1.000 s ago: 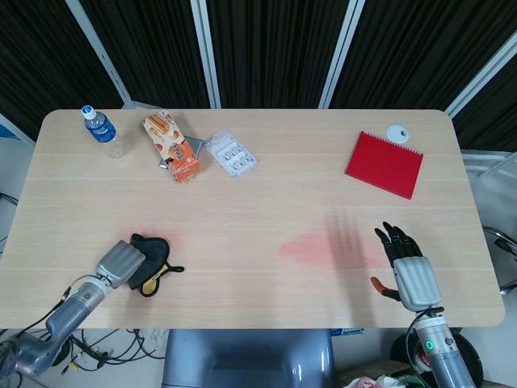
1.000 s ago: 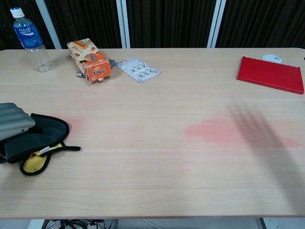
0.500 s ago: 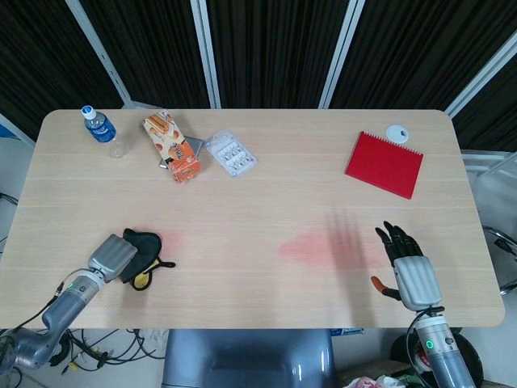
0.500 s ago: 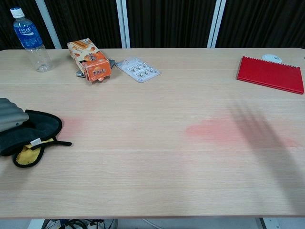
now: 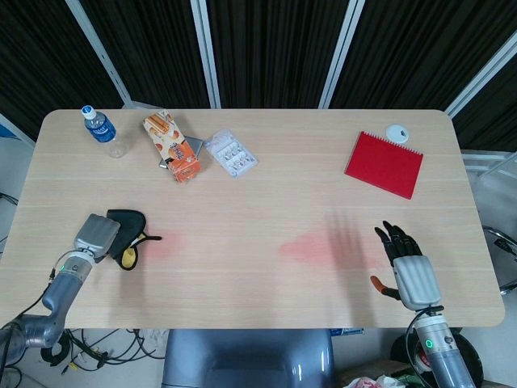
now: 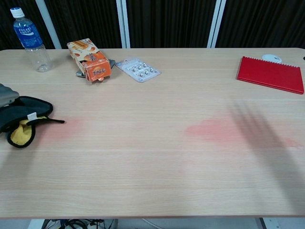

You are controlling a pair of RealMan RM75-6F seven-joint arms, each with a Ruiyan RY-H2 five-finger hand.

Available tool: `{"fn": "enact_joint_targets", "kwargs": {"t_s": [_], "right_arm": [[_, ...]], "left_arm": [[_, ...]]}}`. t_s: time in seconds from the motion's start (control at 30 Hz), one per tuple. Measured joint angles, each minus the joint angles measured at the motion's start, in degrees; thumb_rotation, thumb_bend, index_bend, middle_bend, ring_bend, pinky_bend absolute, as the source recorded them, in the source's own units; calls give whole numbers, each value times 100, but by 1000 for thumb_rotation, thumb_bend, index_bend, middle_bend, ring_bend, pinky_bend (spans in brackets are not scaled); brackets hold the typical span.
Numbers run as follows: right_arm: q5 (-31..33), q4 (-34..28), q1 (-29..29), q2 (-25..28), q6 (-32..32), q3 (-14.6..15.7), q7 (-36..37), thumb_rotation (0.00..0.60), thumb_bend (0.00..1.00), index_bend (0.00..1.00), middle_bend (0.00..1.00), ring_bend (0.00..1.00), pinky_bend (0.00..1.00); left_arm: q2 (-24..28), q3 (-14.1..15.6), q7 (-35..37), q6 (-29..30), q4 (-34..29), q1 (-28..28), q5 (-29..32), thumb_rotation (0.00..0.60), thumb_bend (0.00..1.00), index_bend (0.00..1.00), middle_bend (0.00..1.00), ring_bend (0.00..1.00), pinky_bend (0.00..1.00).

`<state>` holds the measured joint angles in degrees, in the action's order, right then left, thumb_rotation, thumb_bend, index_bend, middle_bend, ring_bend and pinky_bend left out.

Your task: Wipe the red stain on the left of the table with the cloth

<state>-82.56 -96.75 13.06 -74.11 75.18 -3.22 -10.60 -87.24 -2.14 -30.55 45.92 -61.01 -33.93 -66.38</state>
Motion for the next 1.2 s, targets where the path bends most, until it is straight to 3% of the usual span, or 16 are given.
{"fn": "enact_joint_targets", "kwargs": {"t_s": [0.5,0.7,0.87,1.0,1.1,1.2], "right_arm": [[-5,-7,-3,16,16,1,31,600,160,0,0,0,136],[-13,-10,-2,31,21,0,57,600,159,0,0,0,136],[-17,-10,1,39,14,4,69,600,160,0,0,0,136],[-12,-19,-2,45,12,8,80,600,159,0,0,0,136],[-14,-21,-3,48,9,13,86,600,159,0,0,0,136],[-12,-23,-3,49,8,13,89,600,160,0,0,0,136]], "left_arm": [[-187,-240,-539,432,-926,-286,46,600,477,713,697,599,662],[-250,-443,-691,737,-1321,-400,106,600,448,663,651,567,639],[-340,-620,-817,1087,-1589,-503,84,600,377,528,516,467,550],[-400,-694,-932,1198,-1719,-566,160,600,239,264,202,200,284],[-438,-712,-996,1306,-1757,-577,193,600,163,77,30,47,156],[-453,-719,-1016,1380,-1790,-573,212,600,134,16,0,1,95]]}}
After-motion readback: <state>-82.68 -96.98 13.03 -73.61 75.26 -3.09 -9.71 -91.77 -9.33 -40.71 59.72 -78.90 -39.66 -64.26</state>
